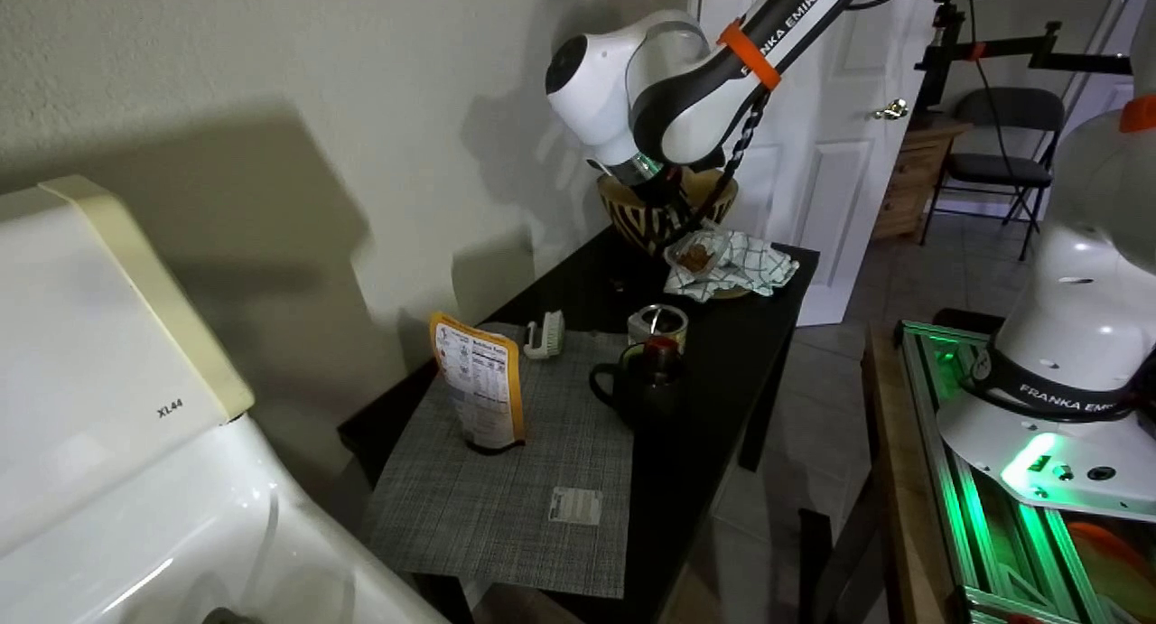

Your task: Pour the contents of the small lunchbox into the orange can

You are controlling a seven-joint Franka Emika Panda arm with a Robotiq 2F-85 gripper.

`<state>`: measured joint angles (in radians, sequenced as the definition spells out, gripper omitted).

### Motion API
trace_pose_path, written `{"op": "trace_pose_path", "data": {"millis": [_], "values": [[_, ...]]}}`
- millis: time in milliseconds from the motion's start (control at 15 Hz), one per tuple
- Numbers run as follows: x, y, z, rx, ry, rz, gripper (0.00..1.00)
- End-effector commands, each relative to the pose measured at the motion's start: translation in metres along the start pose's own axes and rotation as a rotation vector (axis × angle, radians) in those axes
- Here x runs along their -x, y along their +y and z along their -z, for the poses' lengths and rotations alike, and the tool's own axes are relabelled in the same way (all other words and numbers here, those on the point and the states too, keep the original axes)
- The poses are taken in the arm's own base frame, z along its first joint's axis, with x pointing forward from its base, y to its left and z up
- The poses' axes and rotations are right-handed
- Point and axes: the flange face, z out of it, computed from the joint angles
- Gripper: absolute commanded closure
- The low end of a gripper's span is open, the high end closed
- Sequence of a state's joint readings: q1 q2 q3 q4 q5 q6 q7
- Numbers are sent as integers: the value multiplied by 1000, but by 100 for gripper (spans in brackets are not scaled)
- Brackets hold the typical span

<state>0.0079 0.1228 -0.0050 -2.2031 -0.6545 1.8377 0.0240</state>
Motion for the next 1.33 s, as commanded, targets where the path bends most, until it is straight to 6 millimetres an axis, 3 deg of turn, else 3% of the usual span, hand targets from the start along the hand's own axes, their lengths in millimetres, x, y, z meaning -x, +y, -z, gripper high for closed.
{"op": "trace_pose_path", "data": {"millis": [0, 1267], "values": [[-13, -9, 2, 78, -65, 10, 97], [-56, -41, -2, 238, -202, 32, 97]]}}
